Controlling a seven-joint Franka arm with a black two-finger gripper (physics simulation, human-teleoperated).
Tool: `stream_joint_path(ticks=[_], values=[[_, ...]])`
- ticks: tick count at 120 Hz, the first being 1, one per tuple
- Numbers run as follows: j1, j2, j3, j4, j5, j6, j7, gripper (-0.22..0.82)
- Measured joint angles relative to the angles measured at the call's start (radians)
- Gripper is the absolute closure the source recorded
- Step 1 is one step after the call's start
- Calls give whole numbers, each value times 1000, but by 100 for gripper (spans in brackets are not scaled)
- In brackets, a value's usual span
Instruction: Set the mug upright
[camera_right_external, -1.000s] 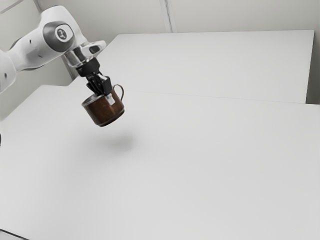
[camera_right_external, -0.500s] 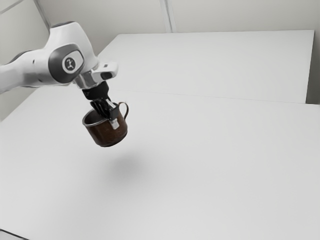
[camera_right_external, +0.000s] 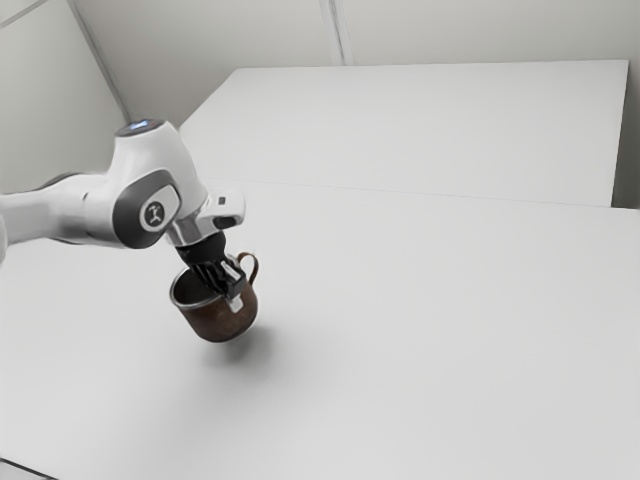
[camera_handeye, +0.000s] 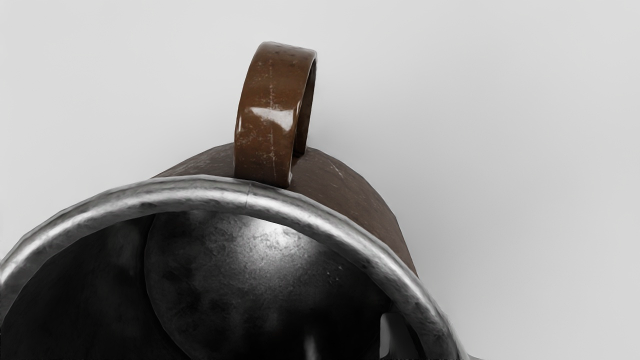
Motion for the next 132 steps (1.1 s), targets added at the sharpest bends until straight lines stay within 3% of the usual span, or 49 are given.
stream_joint_path(ticks=[63, 105, 113, 132], values=[[0, 57, 1, -95, 217, 208, -99, 77], [2, 127, 4, -93, 238, 265, -149, 76], [2, 133, 5, -93, 234, 269, -152, 70], [-1, 127, 4, -92, 219, 275, -157, 38]])
